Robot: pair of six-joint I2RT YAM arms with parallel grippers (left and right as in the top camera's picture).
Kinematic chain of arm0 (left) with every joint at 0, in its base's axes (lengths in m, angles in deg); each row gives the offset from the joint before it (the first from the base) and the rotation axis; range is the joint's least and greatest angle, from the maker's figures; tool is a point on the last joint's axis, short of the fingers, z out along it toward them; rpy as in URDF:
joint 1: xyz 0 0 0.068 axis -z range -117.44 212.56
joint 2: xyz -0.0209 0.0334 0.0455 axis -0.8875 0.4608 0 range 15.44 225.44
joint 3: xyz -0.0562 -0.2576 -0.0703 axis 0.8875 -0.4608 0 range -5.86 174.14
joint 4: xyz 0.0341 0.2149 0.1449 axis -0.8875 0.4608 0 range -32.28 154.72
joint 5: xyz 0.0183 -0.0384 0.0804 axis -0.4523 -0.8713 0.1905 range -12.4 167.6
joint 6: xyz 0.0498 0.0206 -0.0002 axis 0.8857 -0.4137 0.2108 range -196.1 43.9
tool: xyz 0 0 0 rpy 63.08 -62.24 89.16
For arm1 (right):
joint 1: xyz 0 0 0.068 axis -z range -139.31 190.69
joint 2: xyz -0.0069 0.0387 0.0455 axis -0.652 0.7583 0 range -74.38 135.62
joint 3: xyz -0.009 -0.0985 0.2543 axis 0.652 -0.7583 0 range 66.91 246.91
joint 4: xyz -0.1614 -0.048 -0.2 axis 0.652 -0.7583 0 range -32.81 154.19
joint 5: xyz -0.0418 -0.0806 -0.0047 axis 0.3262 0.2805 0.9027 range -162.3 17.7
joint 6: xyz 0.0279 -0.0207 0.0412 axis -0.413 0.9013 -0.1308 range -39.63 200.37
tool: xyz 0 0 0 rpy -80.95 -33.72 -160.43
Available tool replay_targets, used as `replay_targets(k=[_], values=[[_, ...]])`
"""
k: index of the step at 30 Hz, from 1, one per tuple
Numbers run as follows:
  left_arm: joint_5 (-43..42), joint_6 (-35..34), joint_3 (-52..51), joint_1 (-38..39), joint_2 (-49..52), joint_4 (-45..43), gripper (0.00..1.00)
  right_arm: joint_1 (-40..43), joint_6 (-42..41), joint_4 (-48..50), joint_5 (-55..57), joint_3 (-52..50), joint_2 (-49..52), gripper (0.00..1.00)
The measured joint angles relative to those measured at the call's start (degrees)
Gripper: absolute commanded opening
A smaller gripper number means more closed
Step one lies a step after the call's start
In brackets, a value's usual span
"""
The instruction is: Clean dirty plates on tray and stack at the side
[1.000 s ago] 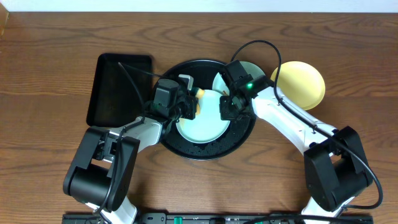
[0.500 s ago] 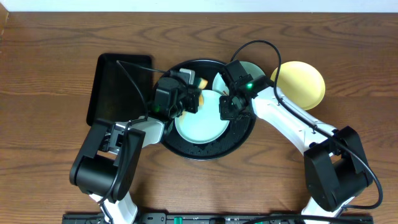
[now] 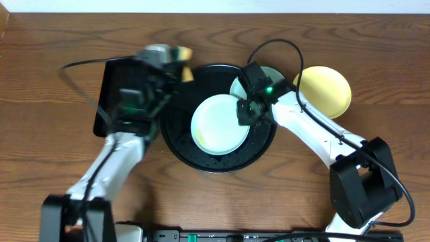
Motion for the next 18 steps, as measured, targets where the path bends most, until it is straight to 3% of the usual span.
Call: replay_targets(k=[10,18], values=[[0.3,-1.6,0.0,-16.1,-3.5,16.2,0.08,-5.8,12.6,-6.6,21.3,17.8,0.0,0.01],[0.3,-1.7,0.0,-20.0,-3.4,20.6,0.08,-19.8,29.9,2.1,50.7,20.3,0.0,0.01]])
